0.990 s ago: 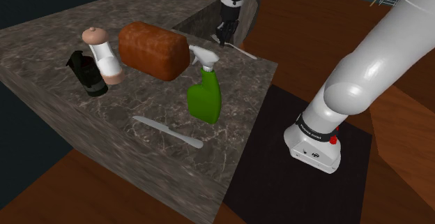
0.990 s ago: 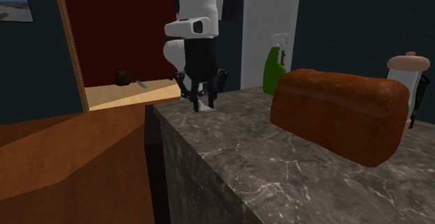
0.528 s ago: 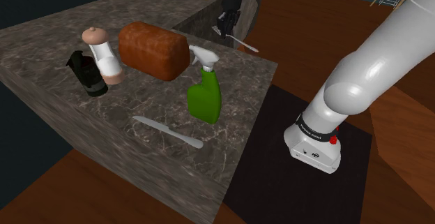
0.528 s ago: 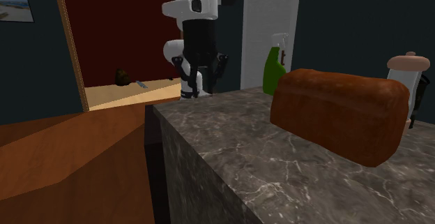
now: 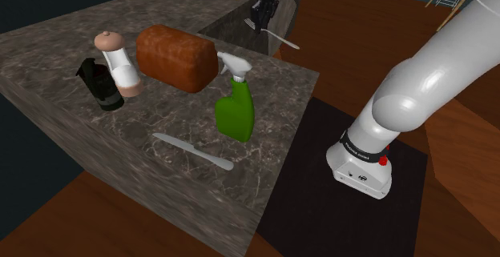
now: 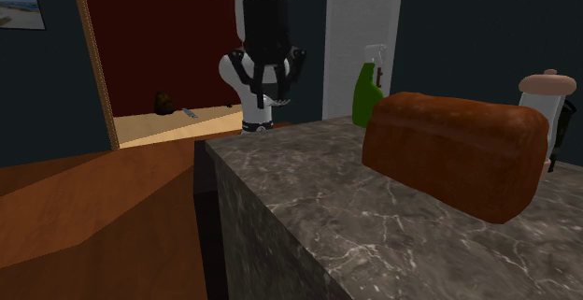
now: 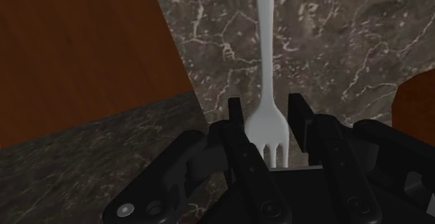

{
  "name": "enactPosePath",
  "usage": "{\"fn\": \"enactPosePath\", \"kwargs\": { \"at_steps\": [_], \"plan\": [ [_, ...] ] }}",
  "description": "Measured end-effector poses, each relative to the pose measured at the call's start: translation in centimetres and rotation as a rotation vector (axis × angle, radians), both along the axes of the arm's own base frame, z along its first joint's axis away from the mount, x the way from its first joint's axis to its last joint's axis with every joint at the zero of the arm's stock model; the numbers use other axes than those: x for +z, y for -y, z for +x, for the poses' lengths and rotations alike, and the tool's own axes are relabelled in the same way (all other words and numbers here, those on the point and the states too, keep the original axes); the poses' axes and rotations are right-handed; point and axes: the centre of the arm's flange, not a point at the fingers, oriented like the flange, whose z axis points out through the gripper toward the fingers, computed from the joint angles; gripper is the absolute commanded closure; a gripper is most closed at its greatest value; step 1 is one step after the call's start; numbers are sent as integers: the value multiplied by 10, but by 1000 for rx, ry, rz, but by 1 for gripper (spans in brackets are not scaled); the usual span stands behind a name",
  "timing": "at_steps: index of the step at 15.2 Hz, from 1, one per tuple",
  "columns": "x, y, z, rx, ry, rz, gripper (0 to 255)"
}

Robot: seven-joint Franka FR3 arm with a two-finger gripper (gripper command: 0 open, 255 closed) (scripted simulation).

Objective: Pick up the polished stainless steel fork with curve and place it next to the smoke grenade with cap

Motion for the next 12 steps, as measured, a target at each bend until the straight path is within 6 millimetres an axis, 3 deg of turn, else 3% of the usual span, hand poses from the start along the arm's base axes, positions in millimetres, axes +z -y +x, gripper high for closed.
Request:
{"fn": "enactPosePath", "kwargs": {
  "at_steps": [12],
  "plan": [
    [64,0,0,0,0,0,255]
  ]
}}
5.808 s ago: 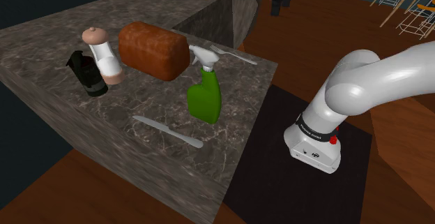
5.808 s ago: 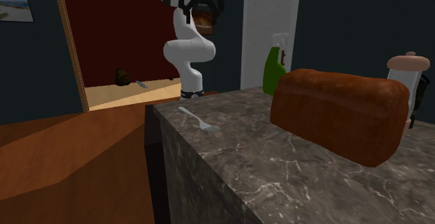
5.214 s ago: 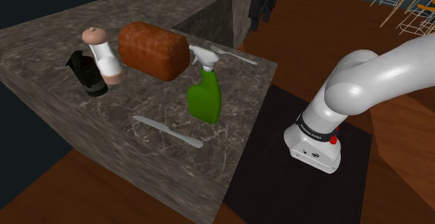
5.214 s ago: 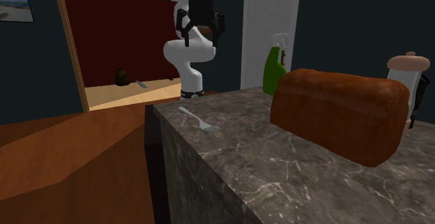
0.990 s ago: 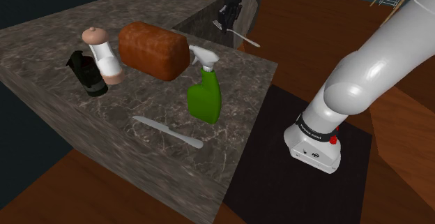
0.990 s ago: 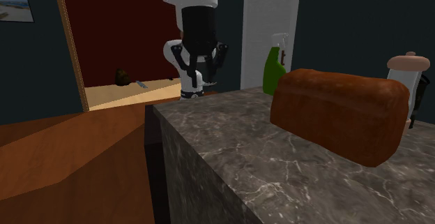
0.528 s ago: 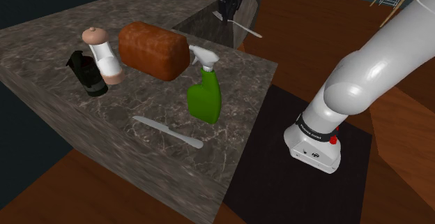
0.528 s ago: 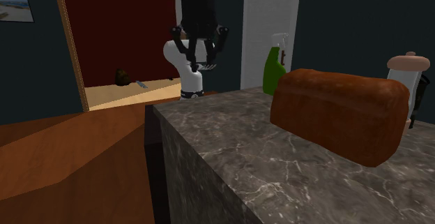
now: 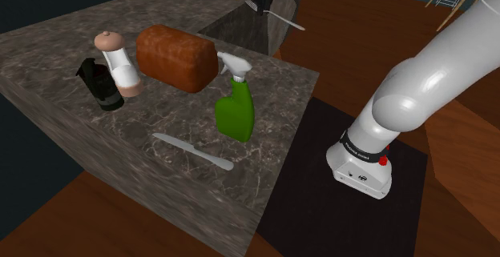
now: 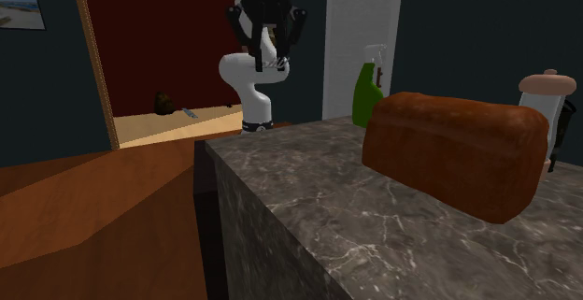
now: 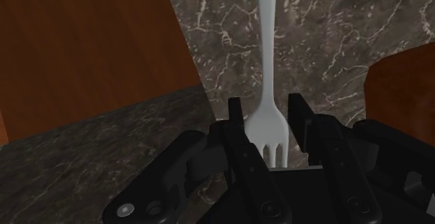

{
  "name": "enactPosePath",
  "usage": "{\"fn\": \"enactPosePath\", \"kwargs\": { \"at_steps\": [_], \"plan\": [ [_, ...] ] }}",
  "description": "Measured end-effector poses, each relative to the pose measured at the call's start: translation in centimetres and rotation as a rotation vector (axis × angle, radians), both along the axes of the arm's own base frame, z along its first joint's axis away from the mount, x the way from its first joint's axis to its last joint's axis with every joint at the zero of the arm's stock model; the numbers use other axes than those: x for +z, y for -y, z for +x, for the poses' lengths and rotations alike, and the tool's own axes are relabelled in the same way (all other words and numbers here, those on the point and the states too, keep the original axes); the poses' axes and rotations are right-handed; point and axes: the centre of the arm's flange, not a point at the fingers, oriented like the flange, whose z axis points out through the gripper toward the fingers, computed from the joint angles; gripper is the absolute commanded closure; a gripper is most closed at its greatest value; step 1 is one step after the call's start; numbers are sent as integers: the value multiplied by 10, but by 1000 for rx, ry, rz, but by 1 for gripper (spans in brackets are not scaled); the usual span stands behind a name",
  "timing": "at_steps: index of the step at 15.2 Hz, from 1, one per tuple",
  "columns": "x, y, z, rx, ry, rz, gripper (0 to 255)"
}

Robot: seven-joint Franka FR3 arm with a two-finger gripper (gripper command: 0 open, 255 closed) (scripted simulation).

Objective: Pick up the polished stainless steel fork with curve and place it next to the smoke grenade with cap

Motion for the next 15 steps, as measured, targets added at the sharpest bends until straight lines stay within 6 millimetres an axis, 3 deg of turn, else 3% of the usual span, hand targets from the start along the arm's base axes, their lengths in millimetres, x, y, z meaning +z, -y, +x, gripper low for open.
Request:
{"fn": "enactPosePath", "kwargs": {
  "at_steps": [5,9,15],
  "plan": [
    [22,-6,0,0,0,0,255],
    [23,-49,3,1,0,0,255],
    [23,-132,7,1,-1,0,255]
  ]
}}
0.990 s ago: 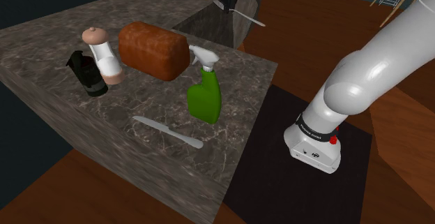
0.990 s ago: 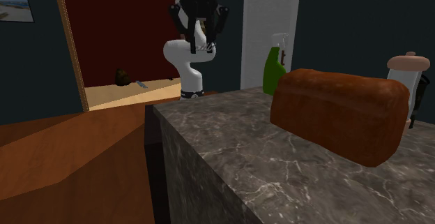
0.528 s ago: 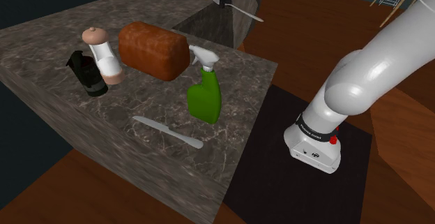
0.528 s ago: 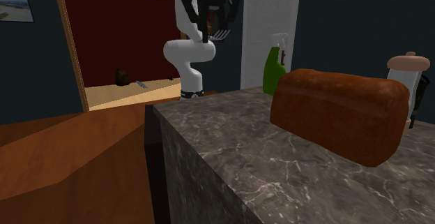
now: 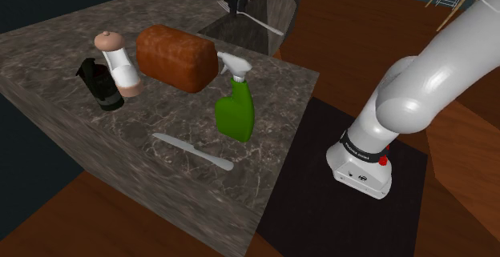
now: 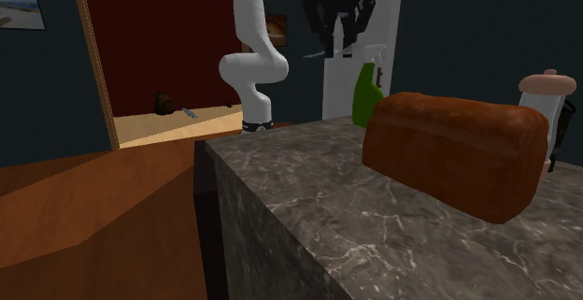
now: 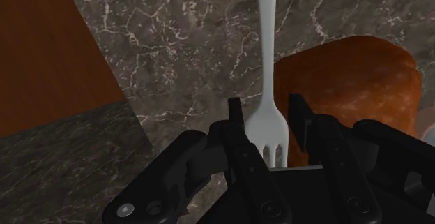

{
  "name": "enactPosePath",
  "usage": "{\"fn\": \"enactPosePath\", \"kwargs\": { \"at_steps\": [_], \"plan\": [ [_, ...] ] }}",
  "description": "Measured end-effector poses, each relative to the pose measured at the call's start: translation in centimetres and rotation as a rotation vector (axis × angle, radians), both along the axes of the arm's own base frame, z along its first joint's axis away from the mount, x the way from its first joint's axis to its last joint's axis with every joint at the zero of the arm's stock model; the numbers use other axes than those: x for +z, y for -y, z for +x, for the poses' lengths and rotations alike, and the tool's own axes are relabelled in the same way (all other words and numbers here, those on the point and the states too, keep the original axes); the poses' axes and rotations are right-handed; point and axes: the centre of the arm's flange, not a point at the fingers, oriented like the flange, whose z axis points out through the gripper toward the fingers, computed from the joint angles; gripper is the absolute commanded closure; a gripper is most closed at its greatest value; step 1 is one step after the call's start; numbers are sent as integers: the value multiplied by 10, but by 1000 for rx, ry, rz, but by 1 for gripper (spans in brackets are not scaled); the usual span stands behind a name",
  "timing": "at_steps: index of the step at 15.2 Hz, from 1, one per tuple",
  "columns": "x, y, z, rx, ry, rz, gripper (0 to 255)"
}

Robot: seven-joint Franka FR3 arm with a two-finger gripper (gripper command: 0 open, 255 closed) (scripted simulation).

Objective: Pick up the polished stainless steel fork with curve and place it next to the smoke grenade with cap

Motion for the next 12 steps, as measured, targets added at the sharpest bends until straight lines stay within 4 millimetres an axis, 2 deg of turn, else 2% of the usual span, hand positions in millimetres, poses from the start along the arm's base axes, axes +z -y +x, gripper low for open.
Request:
{"fn": "enactPosePath", "kwargs": {
  "at_steps": [12],
  "plan": [
    [2,-157,4,0,1,0,255]
  ]
}}
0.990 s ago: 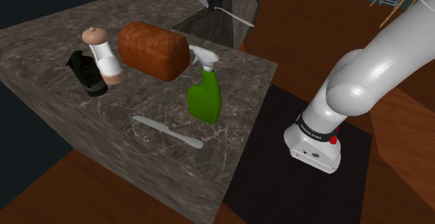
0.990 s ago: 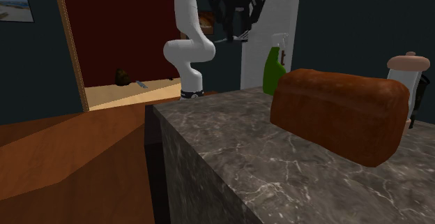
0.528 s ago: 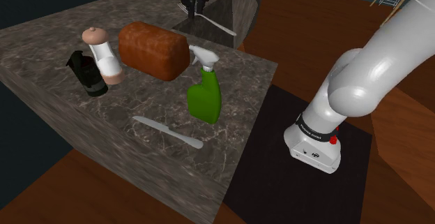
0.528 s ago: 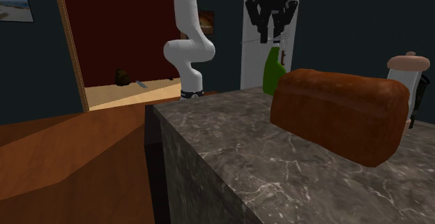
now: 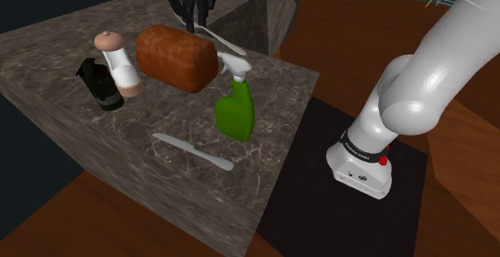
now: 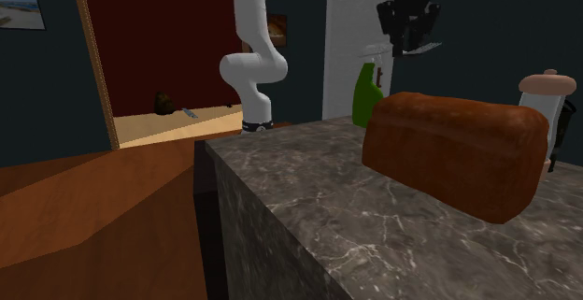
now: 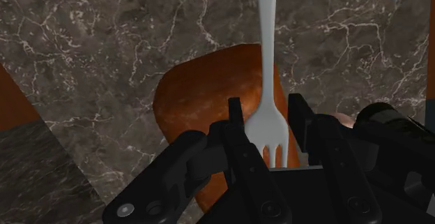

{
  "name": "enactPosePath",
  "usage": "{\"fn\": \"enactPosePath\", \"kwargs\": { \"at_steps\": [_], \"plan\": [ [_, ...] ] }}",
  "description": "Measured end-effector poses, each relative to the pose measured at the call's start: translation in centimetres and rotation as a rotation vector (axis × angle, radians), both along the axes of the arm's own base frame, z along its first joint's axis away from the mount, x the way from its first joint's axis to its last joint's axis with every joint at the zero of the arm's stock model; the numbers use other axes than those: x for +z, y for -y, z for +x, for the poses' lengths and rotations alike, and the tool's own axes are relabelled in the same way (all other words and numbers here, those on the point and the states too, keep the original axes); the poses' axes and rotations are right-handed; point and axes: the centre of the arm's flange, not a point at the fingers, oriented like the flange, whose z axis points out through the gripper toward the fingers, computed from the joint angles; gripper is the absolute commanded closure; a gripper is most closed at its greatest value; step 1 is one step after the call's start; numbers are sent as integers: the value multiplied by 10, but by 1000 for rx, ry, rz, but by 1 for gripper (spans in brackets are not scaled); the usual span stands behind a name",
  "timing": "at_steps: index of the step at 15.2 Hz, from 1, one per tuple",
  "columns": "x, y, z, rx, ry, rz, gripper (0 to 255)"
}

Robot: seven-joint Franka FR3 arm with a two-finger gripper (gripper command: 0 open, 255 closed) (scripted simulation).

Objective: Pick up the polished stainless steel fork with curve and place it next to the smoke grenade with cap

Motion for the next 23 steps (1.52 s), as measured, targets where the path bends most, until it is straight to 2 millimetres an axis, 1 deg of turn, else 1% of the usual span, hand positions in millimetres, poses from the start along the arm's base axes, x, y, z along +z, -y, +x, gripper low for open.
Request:
{"fn": "enactPosePath", "kwargs": {
  "at_steps": [2,6,7,12,14,15,17,23],
  "plan": [
    [1,-29,4,1,0,0,255],
    [1,-80,4,0,0,0,255],
    [-1,-95,6,0,0,0,255],
    [4,-161,7,0,0,1,255],
    [1,-183,9,0,0,0,255],
    [-2,-188,9,0,-1,0,255],
    [-10,-192,8,-1,0,0,255],
    [-42,-193,9,-1,-1,0,255]
  ]
}}
